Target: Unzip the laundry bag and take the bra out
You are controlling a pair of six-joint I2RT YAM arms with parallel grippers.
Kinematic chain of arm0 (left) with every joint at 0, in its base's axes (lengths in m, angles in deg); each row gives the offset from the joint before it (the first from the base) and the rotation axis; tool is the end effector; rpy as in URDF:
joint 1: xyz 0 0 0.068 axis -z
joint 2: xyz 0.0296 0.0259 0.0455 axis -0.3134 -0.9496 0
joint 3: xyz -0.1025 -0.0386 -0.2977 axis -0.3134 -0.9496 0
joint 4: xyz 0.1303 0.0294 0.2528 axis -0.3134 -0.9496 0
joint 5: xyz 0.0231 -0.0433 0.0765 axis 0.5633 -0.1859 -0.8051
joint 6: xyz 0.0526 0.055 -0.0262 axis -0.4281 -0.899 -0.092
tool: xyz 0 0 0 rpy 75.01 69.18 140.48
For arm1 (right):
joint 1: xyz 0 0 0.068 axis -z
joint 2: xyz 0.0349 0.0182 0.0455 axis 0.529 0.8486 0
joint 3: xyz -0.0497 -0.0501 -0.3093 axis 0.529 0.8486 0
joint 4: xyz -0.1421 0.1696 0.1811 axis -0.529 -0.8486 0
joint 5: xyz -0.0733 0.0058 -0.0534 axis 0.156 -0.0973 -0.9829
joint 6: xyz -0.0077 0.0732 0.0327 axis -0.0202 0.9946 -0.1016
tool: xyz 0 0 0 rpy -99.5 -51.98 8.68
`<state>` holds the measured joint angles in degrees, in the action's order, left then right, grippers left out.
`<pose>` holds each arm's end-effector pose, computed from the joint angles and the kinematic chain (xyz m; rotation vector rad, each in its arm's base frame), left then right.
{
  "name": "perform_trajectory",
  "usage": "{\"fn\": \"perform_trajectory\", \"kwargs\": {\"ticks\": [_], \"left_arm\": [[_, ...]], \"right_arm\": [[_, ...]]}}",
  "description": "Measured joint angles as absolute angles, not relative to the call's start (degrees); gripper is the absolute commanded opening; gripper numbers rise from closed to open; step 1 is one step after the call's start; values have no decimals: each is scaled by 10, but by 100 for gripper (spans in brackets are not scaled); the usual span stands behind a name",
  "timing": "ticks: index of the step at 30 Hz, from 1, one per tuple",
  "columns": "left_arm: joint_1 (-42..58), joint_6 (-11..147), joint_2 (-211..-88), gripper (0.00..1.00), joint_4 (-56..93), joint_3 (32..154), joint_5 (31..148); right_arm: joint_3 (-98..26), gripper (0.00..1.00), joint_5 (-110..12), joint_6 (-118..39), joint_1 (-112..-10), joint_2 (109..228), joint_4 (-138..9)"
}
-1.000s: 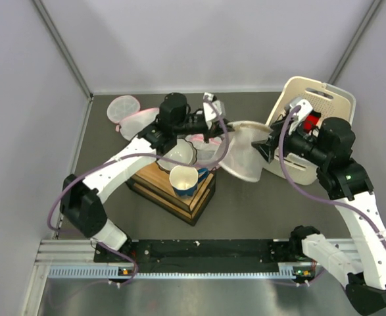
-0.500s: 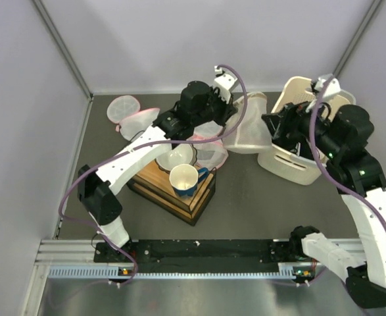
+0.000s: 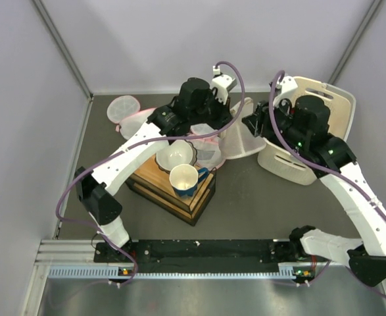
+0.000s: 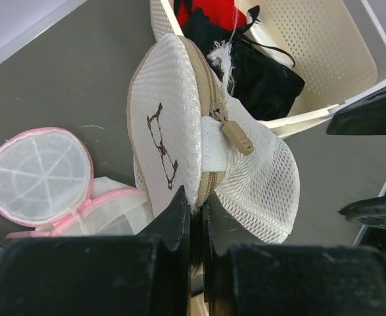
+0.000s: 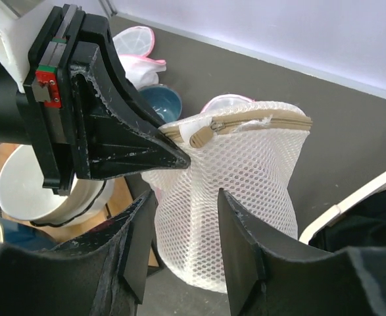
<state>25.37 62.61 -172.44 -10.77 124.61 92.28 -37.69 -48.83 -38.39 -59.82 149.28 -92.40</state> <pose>0.3245 -0.3281 0.4509 0.7733 1.8770 -0.7554 0.2258 0.1299 0.4832 -0.4103 1.7924 0.5642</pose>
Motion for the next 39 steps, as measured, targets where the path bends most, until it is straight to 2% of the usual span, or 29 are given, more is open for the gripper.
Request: {"fn": "perform_trajectory", "kwargs": {"ticks": [12, 21, 25, 28, 35, 39], "left_arm": [[254, 640, -1724, 0, -136, 1252, 961], [254, 650, -1724, 0, -138, 1252, 967], [254, 651, -1724, 0, -138, 1252, 968], [254, 651, -1724, 0, -138, 1252, 969], [254, 651, -1724, 0, -139, 1252, 969], [254, 652, -1724, 0, -139, 1252, 969]], "right_arm": [[-377, 46, -509, -397, -619, 1521, -904], [-377, 43, -523, -410, -619, 1532, -887], [-377, 35, -525, -410, -620, 1542, -886], [-377, 33, -526, -410, -620, 1545, -886], [-377, 35, -539, -409, -620, 1546, -872], [-377, 31, -546, -409, -620, 1545, -863]]}}
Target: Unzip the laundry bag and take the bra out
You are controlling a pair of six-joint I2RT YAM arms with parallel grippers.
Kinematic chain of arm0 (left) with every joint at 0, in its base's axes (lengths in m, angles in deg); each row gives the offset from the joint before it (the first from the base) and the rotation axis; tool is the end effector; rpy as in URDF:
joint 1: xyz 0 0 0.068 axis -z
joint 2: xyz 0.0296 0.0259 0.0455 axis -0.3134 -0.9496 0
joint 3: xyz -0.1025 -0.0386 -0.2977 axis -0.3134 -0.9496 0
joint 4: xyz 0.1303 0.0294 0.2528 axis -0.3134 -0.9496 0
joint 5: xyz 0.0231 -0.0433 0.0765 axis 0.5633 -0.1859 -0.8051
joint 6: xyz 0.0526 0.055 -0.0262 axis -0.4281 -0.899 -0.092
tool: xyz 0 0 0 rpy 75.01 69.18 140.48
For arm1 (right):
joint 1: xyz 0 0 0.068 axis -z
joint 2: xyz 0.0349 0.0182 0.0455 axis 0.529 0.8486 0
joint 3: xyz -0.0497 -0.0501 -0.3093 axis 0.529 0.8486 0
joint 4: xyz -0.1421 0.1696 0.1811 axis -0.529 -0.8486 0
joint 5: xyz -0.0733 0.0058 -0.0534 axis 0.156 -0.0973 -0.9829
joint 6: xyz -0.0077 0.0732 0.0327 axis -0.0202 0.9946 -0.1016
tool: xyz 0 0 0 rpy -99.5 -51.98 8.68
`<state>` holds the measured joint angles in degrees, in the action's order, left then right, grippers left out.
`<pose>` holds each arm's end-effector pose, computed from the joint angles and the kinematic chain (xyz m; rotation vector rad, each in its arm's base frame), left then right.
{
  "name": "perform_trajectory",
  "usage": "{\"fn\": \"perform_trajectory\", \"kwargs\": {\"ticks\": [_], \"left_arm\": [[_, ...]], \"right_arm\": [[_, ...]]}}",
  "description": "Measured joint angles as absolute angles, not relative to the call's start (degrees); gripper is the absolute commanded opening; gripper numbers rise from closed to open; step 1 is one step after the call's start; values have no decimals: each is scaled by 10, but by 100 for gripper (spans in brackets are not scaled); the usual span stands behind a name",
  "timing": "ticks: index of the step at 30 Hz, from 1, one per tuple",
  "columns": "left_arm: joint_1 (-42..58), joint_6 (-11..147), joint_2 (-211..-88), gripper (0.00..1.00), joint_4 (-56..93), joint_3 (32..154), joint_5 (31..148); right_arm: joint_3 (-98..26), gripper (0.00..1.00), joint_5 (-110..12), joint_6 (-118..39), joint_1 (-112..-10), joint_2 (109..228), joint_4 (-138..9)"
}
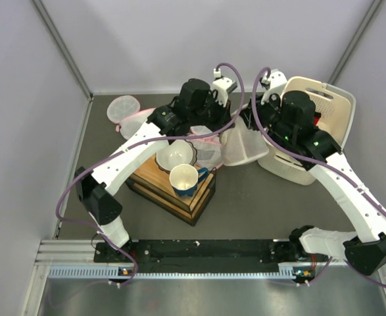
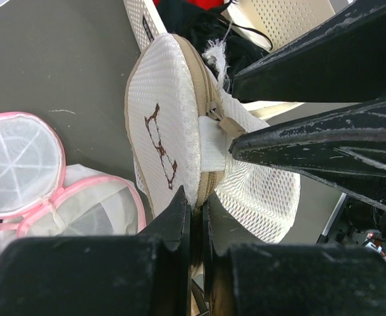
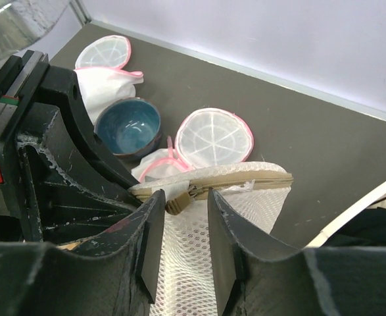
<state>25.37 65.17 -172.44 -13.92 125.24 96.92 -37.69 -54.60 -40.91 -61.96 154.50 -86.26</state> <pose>0.3173 -0.3288 0.4486 0.7983 1.9336 -0.8509 0.2566 0.1509 0.4744 -0.4066 1.7672 0.4729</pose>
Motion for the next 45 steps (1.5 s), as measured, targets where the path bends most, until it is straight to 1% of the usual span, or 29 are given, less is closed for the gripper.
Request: {"fn": "perform_trajectory", "kwargs": {"ticks": [1, 3, 5, 7, 8, 11, 12, 14, 15, 16, 17, 29, 32, 33, 40, 41, 43, 44, 45], "left_arm": [[254, 652, -1724, 0, -139, 1252, 969], [254, 652, -1724, 0, -139, 1252, 969], [254, 652, -1724, 0, -139, 1252, 969], [254, 652, -1724, 0, -139, 1252, 969], [254, 652, -1724, 0, -139, 1252, 969], [254, 652, -1724, 0, -139, 1252, 969], [254, 652, -1724, 0, -139, 1252, 970], [254, 652, -1724, 0, -139, 1252, 971], [254, 652, -1724, 0, -139, 1252, 971], [254, 652, -1724, 0, -139, 1252, 972], [254, 652, -1724, 0, -139, 1252, 972], [254, 652, -1724, 0, -137, 1246, 974], [254, 652, -1724, 0, -137, 1246, 976], [254, 652, -1724, 0, -137, 1246, 977], [254, 652, -1724, 0, -137, 1246, 980], [254, 652, -1724, 0, -137, 1246, 980], [254, 652, -1724, 0, -137, 1246, 980], [254, 652, -1724, 0, -137, 1246, 980], [254, 652, -1724, 0, -137, 1246, 980]], "right_arm": [[-377, 26, -546, -409, -620, 1545, -861], [-377, 24, -547, -410, -620, 1545, -861], [-376, 25, -549, -409, -620, 1545, -860], [-376, 30, -549, -409, -620, 1545, -860], [-376, 31, -549, -409, -620, 1545, -860], [-376, 30, -549, -409, -620, 1545, -860], [-376, 27, -549, -409, -620, 1545, -860], [-376, 23, -548, -409, -620, 1545, -860], [-376, 17, -548, -409, -620, 1545, -860], [-376, 13, -549, -409, -620, 1545, -860], [-376, 12, -549, -409, -620, 1545, -860], [-368, 13, -568, -411, -621, 1542, -858], [-368, 16, -568, -414, -621, 1542, -858], [-368, 20, -568, -414, -621, 1542, -858], [-357, 20, -567, -414, -621, 1542, -856], [-355, 17, -567, -414, -621, 1542, -857], [-350, 5, -567, -414, -621, 1542, -856], [-349, 0, -567, -415, -621, 1542, -856], [-348, 0, -568, -415, -621, 1542, -856]]}}
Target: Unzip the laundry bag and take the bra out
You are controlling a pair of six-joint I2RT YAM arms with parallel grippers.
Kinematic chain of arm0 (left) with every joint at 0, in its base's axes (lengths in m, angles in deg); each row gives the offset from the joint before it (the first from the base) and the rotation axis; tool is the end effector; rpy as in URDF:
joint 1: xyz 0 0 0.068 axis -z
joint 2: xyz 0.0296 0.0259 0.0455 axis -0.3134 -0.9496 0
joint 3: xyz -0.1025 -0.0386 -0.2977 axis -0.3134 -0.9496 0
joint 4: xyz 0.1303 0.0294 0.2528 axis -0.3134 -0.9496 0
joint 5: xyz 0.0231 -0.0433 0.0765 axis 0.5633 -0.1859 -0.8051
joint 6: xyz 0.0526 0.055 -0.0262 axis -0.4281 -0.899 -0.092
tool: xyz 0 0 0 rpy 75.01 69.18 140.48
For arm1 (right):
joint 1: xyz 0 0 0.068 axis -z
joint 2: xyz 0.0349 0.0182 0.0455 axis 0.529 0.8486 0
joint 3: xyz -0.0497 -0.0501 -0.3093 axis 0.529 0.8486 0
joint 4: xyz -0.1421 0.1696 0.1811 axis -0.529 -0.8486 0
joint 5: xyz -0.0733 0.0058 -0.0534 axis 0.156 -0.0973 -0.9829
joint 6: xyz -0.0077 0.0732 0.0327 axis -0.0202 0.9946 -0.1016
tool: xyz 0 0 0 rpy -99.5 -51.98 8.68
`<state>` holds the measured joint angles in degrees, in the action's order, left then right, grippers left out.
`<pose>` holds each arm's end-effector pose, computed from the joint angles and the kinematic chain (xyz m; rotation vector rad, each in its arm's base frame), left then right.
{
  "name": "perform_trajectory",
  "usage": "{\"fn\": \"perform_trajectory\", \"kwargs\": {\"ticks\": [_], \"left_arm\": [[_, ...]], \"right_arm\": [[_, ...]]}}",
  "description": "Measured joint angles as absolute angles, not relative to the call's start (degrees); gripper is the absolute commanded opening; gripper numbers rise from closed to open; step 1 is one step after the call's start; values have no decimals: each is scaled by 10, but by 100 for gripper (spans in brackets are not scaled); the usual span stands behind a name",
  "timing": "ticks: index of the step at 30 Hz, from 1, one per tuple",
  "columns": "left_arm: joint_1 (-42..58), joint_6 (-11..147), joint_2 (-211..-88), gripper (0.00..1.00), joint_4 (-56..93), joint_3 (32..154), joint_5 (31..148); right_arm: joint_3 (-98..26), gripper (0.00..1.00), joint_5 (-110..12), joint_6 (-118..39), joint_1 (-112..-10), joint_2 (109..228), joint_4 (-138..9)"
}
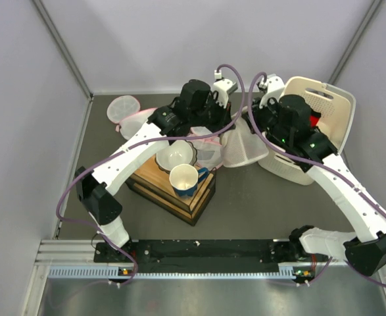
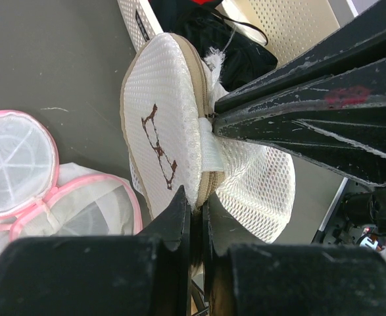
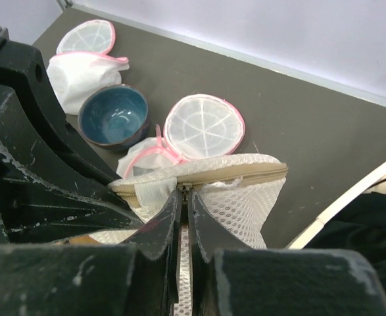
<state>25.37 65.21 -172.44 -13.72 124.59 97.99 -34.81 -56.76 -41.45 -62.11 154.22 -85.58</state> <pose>0.3166 -0.3299 0.4448 0.8118 1.9393 -0.8679 0.2593 0.1503 0.4574 -0.3970 1.7998 0.4277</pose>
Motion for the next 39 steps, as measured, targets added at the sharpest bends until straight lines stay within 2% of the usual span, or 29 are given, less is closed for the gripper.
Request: {"fn": "perform_trajectory", "kwargs": {"ticks": [15, 23, 30, 39], "left_arm": [[255, 651, -1717, 0, -129, 1234, 983], [255, 643, -1705, 0, -129, 1219, 989], [255, 634, -1688, 0, -129, 1207, 1004], [255, 622, -1676, 0, -130, 1200, 1022]], "right_arm": [[-316, 0, -596, -414, -617, 1498, -844], [-308, 0, -539, -403, -580, 1491, -847], [-279, 0, -459, -383, -477, 1491, -849], [-271, 0, -423, -374, -464, 1488, -862]]}}
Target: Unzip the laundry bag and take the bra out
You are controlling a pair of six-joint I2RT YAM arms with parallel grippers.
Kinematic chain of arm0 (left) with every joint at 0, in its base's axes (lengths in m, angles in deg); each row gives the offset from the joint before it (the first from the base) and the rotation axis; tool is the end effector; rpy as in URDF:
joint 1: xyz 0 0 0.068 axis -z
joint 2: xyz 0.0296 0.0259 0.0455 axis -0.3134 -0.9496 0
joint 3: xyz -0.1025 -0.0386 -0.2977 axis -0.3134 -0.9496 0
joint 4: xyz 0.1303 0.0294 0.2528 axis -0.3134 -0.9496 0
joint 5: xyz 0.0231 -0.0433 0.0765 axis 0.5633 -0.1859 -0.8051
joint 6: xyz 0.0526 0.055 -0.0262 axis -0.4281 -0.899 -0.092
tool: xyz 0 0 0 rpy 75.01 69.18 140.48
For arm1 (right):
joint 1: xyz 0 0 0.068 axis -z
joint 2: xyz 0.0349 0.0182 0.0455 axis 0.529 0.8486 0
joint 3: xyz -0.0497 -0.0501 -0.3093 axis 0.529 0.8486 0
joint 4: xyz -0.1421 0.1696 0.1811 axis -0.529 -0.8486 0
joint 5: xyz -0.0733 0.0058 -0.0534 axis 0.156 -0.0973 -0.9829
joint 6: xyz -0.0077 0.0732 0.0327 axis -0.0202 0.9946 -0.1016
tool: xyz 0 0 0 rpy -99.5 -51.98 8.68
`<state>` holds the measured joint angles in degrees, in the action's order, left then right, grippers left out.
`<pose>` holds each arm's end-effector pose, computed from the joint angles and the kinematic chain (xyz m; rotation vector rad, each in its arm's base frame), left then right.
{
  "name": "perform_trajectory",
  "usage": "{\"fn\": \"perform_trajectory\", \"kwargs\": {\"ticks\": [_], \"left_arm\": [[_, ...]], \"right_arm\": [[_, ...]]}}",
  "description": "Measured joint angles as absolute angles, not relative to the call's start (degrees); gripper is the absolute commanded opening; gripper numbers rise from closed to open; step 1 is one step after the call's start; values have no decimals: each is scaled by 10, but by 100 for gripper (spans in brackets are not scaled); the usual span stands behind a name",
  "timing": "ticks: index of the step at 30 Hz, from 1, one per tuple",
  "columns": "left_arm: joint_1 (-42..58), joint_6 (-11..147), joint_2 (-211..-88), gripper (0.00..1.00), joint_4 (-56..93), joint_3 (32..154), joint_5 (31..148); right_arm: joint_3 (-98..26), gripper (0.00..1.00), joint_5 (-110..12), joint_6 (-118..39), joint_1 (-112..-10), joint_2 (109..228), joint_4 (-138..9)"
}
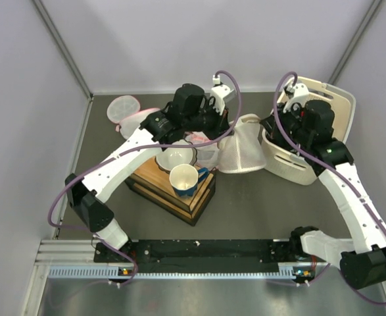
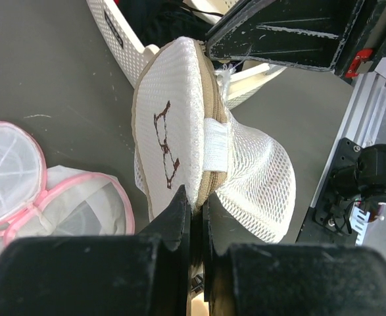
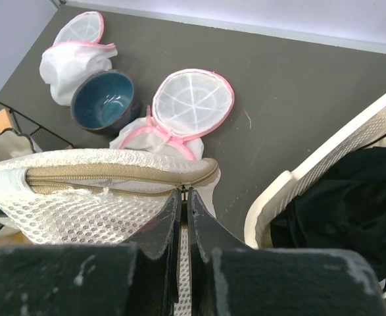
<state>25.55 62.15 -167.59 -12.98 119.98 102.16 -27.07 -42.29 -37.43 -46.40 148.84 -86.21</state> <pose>0.2928 -0.3157 0.4515 0.9073 1.8763 -0.9123 0.2602 0.0847 0.4275 -0.2610 1.8787 0.5125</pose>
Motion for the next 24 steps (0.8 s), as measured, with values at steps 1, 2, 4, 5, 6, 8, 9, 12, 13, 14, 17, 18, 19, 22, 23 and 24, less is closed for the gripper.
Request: {"fn": "perform_trajectory", "kwargs": {"ticks": [1, 2, 4, 5, 6, 8, 9, 12, 13, 14, 17, 18, 19, 22, 23, 24], "left_arm": [[255, 618, -1673, 0, -130, 1198, 1024], [255, 614, -1671, 0, -130, 1196, 1027], [255, 605, -1667, 0, -130, 1195, 1033], [255, 600, -1664, 0, -130, 1195, 1037], [255, 590, -1661, 0, -129, 1194, 1043], [255, 574, -1656, 0, -129, 1192, 1058], [254, 561, -1655, 0, -129, 1192, 1069], [253, 525, -1654, 0, -129, 1192, 1106], [253, 515, -1654, 0, -131, 1192, 1116], [253, 500, -1654, 0, -135, 1192, 1130], [252, 459, -1659, 0, -154, 1205, 1172], [252, 446, -1664, 0, -163, 1215, 1186], [252, 437, -1668, 0, -170, 1225, 1196], [250, 408, -1684, 0, -189, 1257, 1229], [249, 402, -1687, 0, -194, 1263, 1236], [249, 394, -1691, 0, -202, 1271, 1244]], "right_arm": [[-271, 11, -421, -374, -464, 1486, -863], [-271, 50, -418, -375, -464, 1482, -865], [-271, 78, -413, -375, -464, 1471, -871], [-271, 93, -412, -377, -464, 1466, -873], [-271, 95, -410, -383, -464, 1459, -875], [-272, 96, -408, -392, -464, 1450, -874], [-272, 96, -407, -403, -464, 1446, -874], [-272, 94, -406, -437, -464, 1441, -874], [-270, 93, -402, -453, -464, 1437, -870], [-264, 92, -395, -471, -464, 1432, -861], [-216, 85, -359, -528, -464, 1390, -820], [-203, 83, -348, -545, -464, 1377, -816], [-196, 78, -337, -561, -464, 1367, -813], [-197, 54, -301, -601, -463, 1363, -811], [-199, 46, -288, -611, -463, 1365, -812], [-201, 38, -276, -620, -463, 1370, -813]]}}
